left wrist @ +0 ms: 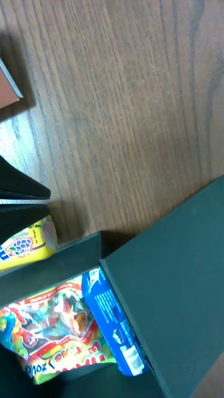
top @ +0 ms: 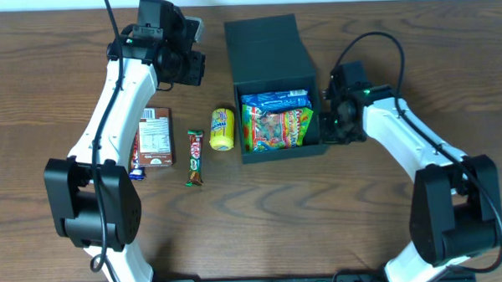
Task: Pack container
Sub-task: 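Withdraw the right gripper up and to the right of the box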
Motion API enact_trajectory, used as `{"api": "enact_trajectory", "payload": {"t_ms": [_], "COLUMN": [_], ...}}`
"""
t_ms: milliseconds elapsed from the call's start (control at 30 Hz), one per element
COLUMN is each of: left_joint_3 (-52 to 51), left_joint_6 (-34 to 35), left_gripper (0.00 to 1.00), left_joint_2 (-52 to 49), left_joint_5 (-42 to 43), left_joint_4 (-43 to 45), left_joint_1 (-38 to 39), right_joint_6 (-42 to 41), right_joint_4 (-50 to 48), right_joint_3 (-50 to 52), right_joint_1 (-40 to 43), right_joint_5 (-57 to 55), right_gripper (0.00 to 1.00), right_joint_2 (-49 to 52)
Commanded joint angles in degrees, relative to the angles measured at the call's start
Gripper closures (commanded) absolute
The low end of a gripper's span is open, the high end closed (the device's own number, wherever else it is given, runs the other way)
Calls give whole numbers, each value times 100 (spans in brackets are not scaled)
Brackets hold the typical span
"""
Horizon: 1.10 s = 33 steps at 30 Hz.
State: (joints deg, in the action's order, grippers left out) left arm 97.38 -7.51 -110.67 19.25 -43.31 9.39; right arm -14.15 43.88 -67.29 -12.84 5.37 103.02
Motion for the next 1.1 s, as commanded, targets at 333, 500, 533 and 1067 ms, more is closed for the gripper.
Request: {"api": "enact_trajectory", "payload": {"t_ms": [333, 500, 533, 1067], "left_joint_3": [144, 118, 101, -166], "left_joint_6": [-24, -22, -20, -20], "left_gripper": [94, 94, 94, 94], "left_joint_2": [170, 160, 160, 160], "left_joint_5": [-50, -149, -149, -149], "left_joint_4": [-125, -345, -363, -361], "left_joint_1": [-17, -15, -15, -15], "right_joint_6": [-59, -282, -306, 96], "right_joint_4": [-177, -1145, -1292, -2463], "right_joint_3": [22, 22, 22, 22], "right_joint_1": [-278, 125, 151, -63], "right_joint_5": [-229, -299, -295, 1134], "right_gripper": [99, 99, 99, 99], "right_joint_2": [50, 50, 50, 404]}}
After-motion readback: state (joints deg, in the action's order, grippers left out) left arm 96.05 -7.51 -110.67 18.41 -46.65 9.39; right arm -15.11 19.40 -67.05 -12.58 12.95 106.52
